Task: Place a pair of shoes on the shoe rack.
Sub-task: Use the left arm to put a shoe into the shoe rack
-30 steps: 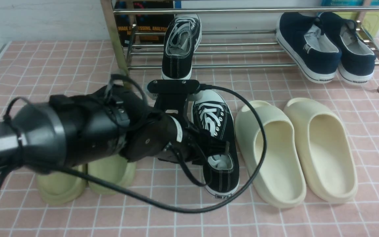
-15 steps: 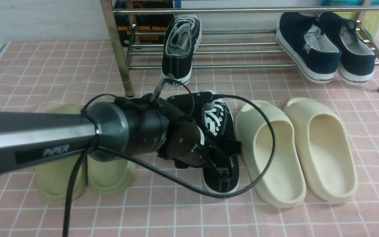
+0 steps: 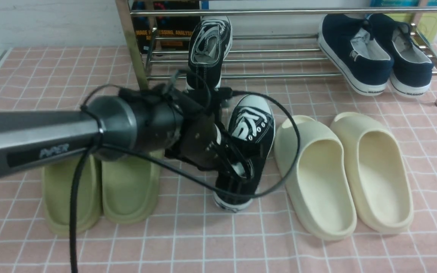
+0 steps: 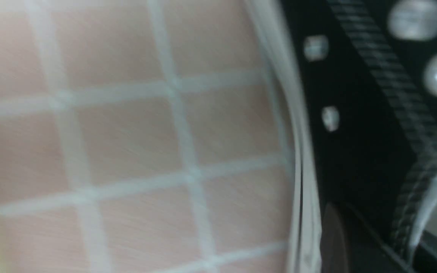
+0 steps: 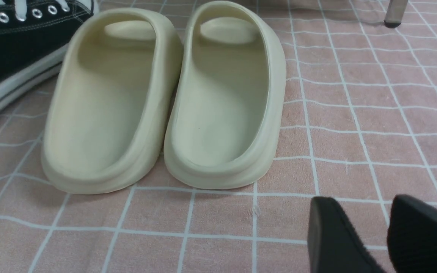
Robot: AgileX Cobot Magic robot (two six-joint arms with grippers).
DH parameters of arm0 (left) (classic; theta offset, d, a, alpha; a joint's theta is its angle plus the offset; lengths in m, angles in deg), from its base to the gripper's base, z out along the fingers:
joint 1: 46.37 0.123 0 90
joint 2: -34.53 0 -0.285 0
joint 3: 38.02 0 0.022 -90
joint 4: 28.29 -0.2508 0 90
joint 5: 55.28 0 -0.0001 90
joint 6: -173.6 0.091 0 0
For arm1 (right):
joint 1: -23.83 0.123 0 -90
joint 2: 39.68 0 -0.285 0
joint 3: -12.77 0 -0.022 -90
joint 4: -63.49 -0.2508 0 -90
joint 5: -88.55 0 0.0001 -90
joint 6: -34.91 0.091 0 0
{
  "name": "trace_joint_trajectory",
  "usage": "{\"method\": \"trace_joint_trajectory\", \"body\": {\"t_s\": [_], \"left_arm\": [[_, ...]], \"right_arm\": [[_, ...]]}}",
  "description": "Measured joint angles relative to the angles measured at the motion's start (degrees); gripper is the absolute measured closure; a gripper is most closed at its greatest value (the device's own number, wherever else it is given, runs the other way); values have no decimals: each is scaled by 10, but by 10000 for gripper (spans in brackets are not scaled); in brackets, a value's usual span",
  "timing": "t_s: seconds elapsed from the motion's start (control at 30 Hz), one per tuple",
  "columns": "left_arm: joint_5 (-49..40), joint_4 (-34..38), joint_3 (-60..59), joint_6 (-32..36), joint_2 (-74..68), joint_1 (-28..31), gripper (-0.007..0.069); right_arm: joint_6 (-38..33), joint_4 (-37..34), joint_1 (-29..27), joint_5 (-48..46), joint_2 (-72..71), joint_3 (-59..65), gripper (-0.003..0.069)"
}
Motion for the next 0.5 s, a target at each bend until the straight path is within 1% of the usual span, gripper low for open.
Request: {"method": "trace_joint_trajectory", "body": {"t_s": [0.03, 0.1, 0.13, 0.2, 0.23, 0.27, 0.3, 0.33, 0.37, 0.4, 0.43, 0.5], "left_arm": [[-38, 2, 25, 20, 10, 16, 598], [-83, 19, 65, 63, 18, 37, 598], [-92, 22, 69, 68, 19, 39, 598], [-143, 69, 107, 142, 21, 59, 598], [-143, 74, 110, 148, 21, 60, 598], [-176, 112, 132, 201, 21, 73, 598], [-180, 122, 134, 207, 21, 75, 598], [-203, 160, 152, 248, 21, 85, 598], [-209, 180, 161, 270, 21, 91, 598], [-209, 184, 163, 274, 21, 92, 598], [-207, 205, 175, 298, 21, 97, 598], [-195, 224, 195, 321, 15, 100, 598]], "right_arm": [[0, 0, 0, 0, 0, 0, 419], [0, 0, 0, 0, 0, 0, 419], [0, 0, 0, 0, 0, 0, 419], [0, 0, 0, 0, 0, 0, 419], [0, 0, 0, 0, 0, 0, 419], [0, 0, 0, 0, 0, 0, 419], [0, 0, 0, 0, 0, 0, 419], [0, 0, 0, 0, 0, 0, 419], [0, 0, 0, 0, 0, 0, 419], [0, 0, 0, 0, 0, 0, 419], [0, 0, 0, 0, 0, 0, 419], [0, 0, 0, 0, 0, 0, 419]]}}
